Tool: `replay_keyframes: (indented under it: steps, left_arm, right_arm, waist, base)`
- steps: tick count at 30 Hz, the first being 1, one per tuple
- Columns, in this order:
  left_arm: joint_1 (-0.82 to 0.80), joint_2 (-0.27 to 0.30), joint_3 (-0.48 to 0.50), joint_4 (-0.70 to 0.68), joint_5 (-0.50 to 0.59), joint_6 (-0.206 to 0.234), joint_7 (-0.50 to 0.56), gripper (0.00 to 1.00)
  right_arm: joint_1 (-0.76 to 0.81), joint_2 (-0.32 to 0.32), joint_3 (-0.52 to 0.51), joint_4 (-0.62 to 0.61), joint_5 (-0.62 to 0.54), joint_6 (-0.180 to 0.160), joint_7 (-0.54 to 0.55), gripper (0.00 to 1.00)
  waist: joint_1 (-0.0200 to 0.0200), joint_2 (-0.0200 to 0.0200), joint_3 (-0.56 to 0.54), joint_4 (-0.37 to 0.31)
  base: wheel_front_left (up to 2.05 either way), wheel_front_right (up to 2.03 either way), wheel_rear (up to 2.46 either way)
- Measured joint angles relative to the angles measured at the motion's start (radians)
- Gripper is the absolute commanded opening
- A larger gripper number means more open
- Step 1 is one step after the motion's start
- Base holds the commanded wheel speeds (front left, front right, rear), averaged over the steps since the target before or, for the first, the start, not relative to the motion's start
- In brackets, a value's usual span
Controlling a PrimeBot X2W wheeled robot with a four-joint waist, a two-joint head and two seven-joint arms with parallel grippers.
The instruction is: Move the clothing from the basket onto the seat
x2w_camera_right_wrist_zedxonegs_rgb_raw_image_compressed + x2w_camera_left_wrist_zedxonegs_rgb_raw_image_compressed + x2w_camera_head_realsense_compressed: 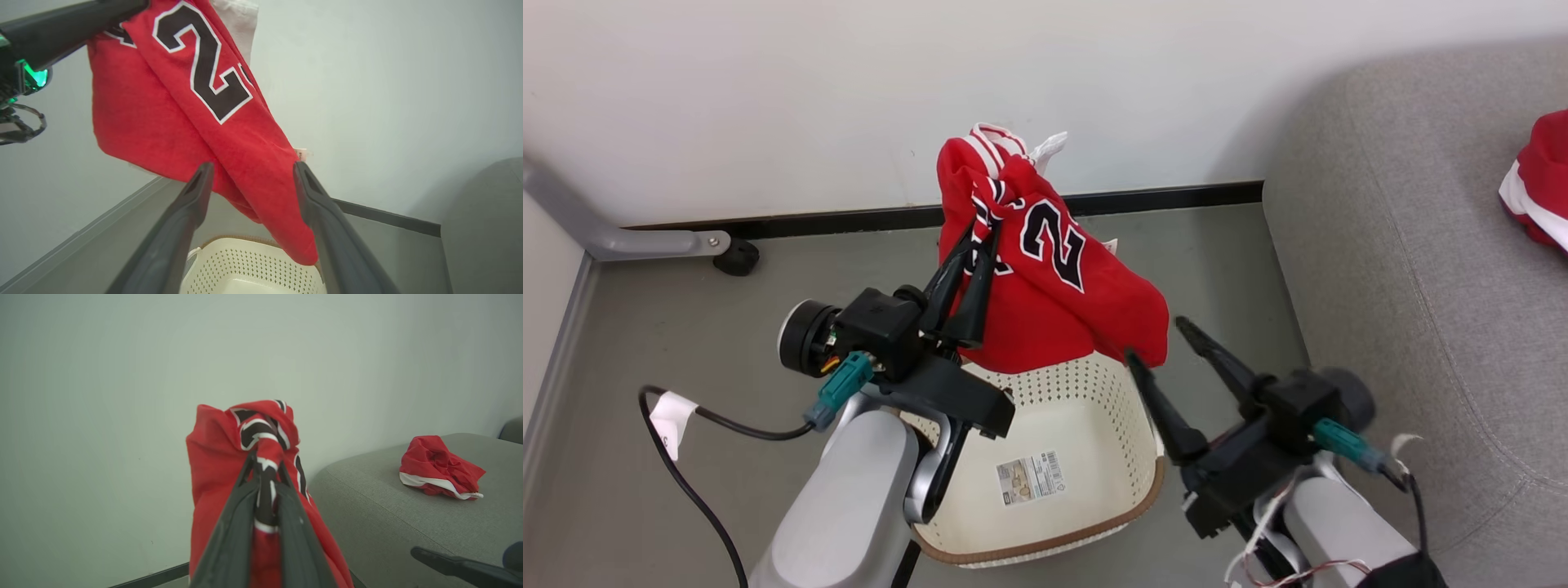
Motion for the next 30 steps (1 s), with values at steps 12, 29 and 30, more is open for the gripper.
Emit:
replay_keyframes:
  steps: [12, 29, 30]
  left_arm:
    - [0.000, -0.001, -0.017, -0.015, 0.007, 0.000, 0.000, 0.00]
    - [-0.001, -0.002, -0.062, -0.040, 0.007, -0.002, 0.000, 0.00]
    - [-0.001, -0.002, -0.065, -0.041, 0.007, -0.002, 0.000, 0.00]
  right_arm:
    - [-0.129, -0.029, 0.177, 0.001, -0.015, 0.000, 0.000, 1.00]
    - [-0.265, -0.031, 0.272, 0.122, -0.005, 0.000, 0.000, 1.00]
    - [-0.271, -0.031, 0.274, 0.130, -0.005, 0.000, 0.000, 1.00]
  waist:
    - [0.0000, 0.0000, 0.011, 0.018]
    - [0.0000, 0.0000, 0.022, 0.053]
    - [0.0000, 0.0000, 0.022, 0.055]
  base:
    - [0.00, 0.00, 0.00]
    - [0.00, 0.00, 0.00]
    - [0.00, 0.00, 0.00]
